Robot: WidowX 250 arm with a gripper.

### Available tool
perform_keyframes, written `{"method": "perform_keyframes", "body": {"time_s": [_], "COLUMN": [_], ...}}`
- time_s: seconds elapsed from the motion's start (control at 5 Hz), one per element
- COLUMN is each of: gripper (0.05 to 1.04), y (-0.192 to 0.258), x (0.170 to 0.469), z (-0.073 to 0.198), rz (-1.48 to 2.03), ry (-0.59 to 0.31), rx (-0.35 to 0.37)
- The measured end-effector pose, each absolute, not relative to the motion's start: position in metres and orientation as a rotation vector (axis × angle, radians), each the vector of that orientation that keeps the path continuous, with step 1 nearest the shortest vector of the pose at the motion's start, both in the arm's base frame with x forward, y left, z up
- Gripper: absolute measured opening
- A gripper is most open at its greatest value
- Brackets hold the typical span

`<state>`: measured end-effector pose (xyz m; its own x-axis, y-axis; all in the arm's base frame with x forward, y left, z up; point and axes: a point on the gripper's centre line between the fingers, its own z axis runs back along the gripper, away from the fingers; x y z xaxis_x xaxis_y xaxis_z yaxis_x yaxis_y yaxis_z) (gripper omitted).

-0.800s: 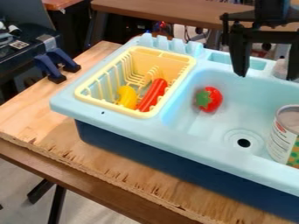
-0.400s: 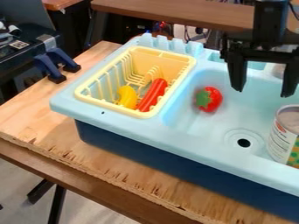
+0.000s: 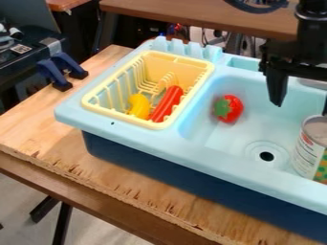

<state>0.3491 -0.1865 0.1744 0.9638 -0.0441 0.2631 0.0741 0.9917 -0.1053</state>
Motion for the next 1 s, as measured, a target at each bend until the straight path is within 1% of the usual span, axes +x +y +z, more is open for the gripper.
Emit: {"method": "perform_keyframes", "body": {"time_s": [0.2,0.4,0.6,0.8,1.0], "gripper": [0.998,0.998,0.998,0.998,0.998], "y": [-0.197,-0.203,-0.207,-0.207,-0.207], "x": [0.355,0.361,0.372,0.381,0.379], "z": [0.162,0.147,0.138,0.134,0.133], "rz": [-0.045,-0.054,-0.038,-0.012,-0.006], "ry": [-0.247,-0.235,-0.232,-0.231,-0.238], "rx": [-0.205,-0.203,-0.215,-0.207,-0.162]}}
